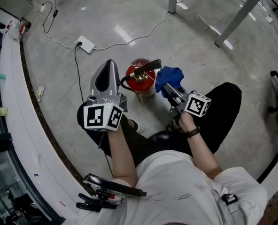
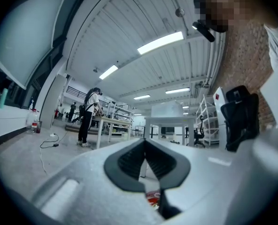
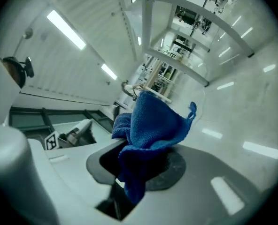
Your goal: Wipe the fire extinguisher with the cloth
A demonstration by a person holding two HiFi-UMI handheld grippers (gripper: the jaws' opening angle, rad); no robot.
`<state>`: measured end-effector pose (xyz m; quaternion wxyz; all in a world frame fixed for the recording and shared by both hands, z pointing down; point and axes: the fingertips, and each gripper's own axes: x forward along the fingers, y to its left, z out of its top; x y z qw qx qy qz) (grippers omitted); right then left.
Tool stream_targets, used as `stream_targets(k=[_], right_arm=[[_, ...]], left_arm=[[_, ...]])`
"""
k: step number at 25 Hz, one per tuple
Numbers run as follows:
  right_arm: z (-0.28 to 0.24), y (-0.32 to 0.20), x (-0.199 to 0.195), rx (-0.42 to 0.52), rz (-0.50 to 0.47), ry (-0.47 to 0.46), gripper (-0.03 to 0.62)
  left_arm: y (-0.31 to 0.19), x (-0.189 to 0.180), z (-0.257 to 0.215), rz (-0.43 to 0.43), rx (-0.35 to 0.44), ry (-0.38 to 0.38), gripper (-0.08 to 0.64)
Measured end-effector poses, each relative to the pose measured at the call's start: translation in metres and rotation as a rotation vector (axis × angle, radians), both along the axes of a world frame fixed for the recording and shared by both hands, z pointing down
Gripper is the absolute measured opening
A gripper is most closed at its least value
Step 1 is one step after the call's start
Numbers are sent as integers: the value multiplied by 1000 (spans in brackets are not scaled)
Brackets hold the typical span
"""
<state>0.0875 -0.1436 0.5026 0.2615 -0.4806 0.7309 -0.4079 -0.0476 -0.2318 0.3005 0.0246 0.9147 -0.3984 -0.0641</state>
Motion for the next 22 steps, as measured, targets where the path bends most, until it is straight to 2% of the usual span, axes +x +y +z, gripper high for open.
stream_targets(k=[3,7,12,15,18,22], right_arm=[[-37,-6,-22,85,-37,-42,101],[-18,-17,-44,19,-34,31,100],[11,-22,-18,18,72,-56,98],[80,-33,-1,-131,59,-101,98],[182,-44,0,-331,43,-126,98],[316,-38,4,-594,87,-169,98]], left_arm=[[8,-3,-1,7,1,12,0],[16,6,-3,42,4,23,0],[10,6,3,33,-1,22,0],[-1,0,12,9,-18,15,0],[-10,-4,24,-19,-39,6,0],[-16,-4,43,-47,-83,-20,0]])
